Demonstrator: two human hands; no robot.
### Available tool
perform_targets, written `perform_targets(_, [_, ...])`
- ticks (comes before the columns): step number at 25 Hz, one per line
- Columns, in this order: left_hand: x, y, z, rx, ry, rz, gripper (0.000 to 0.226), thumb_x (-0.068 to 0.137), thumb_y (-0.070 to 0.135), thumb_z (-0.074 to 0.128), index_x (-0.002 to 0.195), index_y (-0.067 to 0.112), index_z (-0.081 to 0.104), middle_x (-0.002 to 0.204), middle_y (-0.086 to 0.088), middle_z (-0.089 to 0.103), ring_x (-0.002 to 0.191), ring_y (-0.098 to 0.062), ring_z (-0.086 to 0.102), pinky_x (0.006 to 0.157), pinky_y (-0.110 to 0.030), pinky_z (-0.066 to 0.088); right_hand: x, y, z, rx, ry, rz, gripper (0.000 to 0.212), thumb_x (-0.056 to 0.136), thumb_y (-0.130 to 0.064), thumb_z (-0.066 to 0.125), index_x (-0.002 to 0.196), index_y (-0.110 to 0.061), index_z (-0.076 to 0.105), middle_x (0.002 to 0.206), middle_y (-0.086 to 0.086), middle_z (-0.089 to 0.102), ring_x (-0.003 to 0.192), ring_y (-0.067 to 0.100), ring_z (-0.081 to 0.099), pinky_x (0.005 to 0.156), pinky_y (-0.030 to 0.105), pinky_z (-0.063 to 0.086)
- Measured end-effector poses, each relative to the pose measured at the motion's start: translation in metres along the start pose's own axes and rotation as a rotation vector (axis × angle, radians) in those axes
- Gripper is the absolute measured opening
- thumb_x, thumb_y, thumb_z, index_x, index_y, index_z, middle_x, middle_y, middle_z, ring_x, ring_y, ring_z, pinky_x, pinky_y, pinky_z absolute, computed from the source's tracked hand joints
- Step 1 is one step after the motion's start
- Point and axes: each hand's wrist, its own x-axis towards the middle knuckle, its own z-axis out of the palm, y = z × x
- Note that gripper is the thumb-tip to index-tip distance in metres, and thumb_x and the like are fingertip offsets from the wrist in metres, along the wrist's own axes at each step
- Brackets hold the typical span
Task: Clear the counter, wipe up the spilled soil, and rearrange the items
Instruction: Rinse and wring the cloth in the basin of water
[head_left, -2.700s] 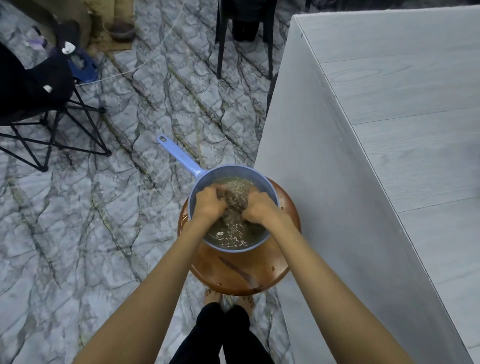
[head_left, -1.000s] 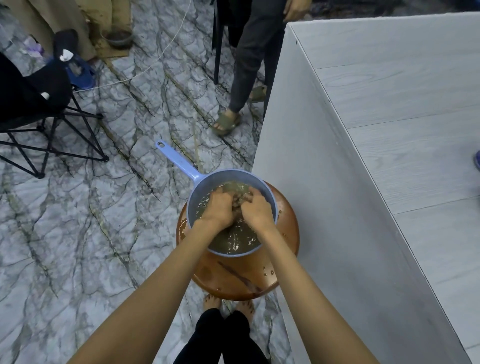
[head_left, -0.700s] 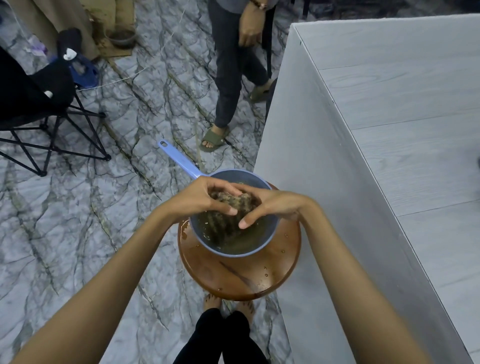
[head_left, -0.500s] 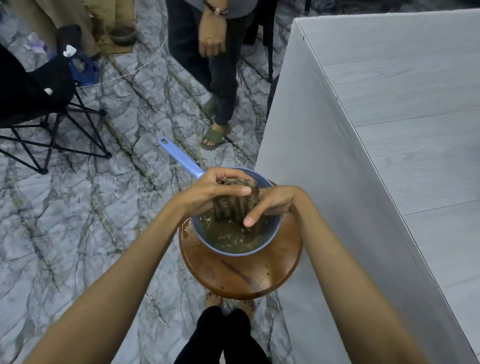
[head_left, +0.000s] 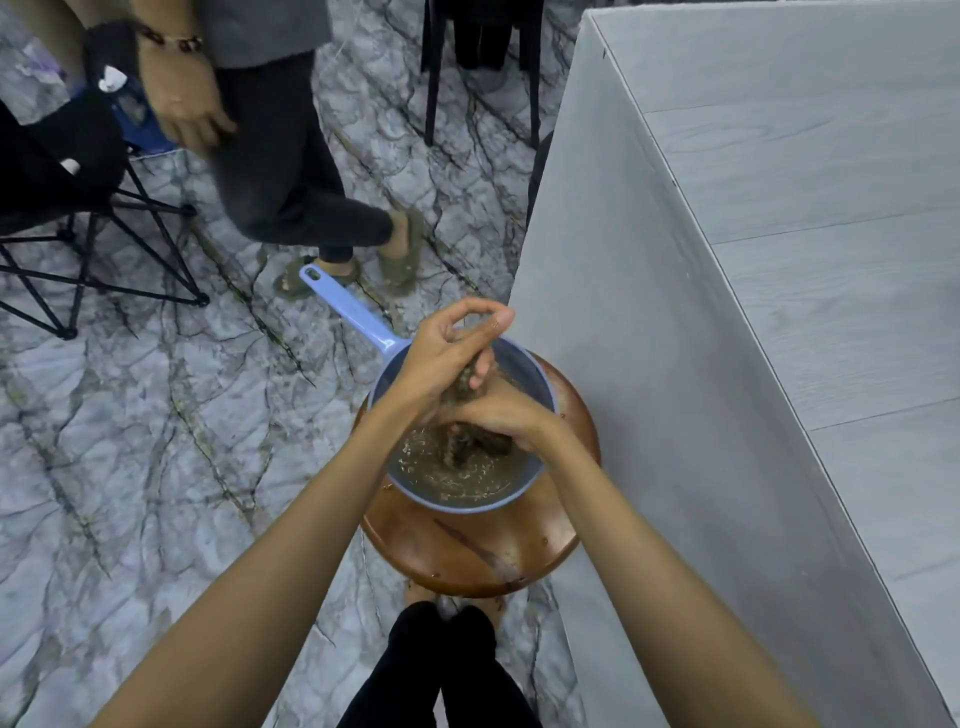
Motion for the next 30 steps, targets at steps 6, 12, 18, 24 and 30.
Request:
perform_targets(6, [0.006,-0.009,0.006,0.004,0.215,-0.123,0.029,0.087,0.034,0.058,0.066,0.014,0.06,0.027,0.008,0.031,0.022,-0.006,0.021,0.032,-0.01,0.017,-0.001,0.012,0.03,-0.35,0.37,0.143,0.015,0.083,-0.02,0.051,0.067,-0.02,0.049,0.088,0.014,0.066,0.084,0.034,0.062,0.062,0.033,0.044])
perform_targets(12, [0.01,-0.024,0.008,0.055,0.565,-0.207,0.035,0.094,0.027,0.048,0.062,0.017,0.059,0.031,0.005,0.035,0.024,-0.007,0.027,0.034,-0.016,0.022,-0.012,0.009,0.046,-0.54,0.555,0.244,0.021,0.088,-0.014,0.045,0.085,-0.008,0.065,0.098,0.016,0.071,0.097,0.036,0.063,0.093,0.045,0.045])
perform_targets(18, [0.009,-0.002,0.02,0.129,0.434,-0.224,0.029,0.095,0.03,0.045,0.083,0.009,0.061,0.044,0.002,0.053,0.039,-0.012,0.047,0.044,-0.023,0.039,-0.012,0.004,0.031,-0.356,0.557,0.214,0.021,0.086,-0.011,0.048,0.069,-0.011,0.061,0.079,0.012,0.069,0.076,0.03,0.065,0.075,0.041,0.053])
perform_targets(24, [-0.02,0.036,-0.021,0.323,-0.413,-0.28,0.06,0.059,0.067,0.063,0.107,0.032,0.053,0.109,0.016,0.059,0.107,0.0,0.057,0.096,-0.023,0.048,-0.027,-0.021,-0.027,0.133,0.018,-0.003,0.03,0.071,-0.003,0.073,0.098,-0.012,0.067,0.091,0.004,0.07,0.087,0.016,0.064,0.086,0.027,0.051])
perform_targets(30, [-0.027,0.021,-0.015,0.236,-0.389,-0.073,0.021,0.08,0.025,0.061,0.1,0.025,0.066,0.12,0.017,0.06,0.11,0.006,0.057,0.097,-0.018,0.046,-0.03,-0.024,-0.047,0.111,-0.451,0.048,0.064,0.079,0.015,0.059,0.128,-0.022,0.04,0.125,-0.001,0.052,0.119,0.014,0.051,0.096,0.024,0.048])
